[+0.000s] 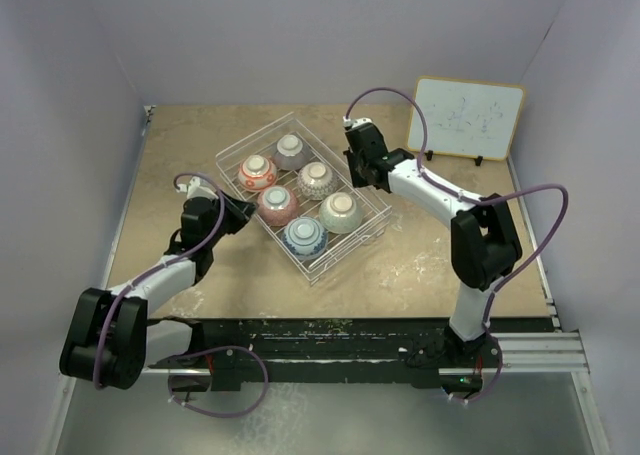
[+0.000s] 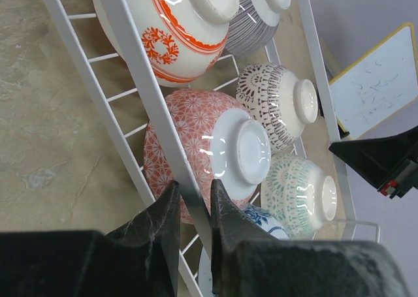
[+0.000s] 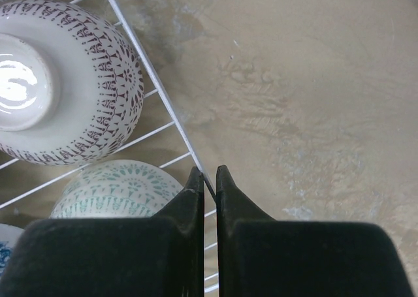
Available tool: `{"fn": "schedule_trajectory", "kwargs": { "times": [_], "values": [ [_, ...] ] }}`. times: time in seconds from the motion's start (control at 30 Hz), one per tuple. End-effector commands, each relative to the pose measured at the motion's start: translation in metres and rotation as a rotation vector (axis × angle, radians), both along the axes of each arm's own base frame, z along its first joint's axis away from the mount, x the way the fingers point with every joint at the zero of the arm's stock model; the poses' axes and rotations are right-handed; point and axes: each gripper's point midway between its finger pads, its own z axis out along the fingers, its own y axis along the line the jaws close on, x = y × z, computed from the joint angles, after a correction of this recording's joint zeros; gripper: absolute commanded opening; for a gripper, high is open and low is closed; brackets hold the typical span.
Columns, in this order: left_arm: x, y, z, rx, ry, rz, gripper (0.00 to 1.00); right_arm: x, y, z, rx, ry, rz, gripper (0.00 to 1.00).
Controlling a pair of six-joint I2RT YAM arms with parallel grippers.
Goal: Unload the bowls from the dish rack
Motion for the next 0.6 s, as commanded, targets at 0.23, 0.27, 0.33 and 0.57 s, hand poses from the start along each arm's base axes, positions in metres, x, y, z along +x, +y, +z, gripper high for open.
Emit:
{"fn": "schedule_trajectory", "kwargs": {
  "times": [0.23,0.27,0.33,0.57],
  "values": [
    [-0.017,-0.019,0.016,-0.010,-0.046,-0.136,0.37,0.059,-0.041,0.113,0.151,-0.420,-0.258,0.12],
    [-0.017,-0.019,0.014,-0.007,-0.043,-0.134,0.41,0.055,-0.045,0.119,0.161,-0.444,-0.271,0.21],
    [-0.016,-0.018,0.013,-0.003,-0.040,-0.129,0.46,0.048,-0.046,0.128,0.193,-0.486,-0.257,0.36],
    [-0.013,-0.016,0.013,-0.004,-0.033,-0.113,0.65,0.019,-0.068,0.148,0.252,-0.553,-0.340,0.58]
  ]
}}
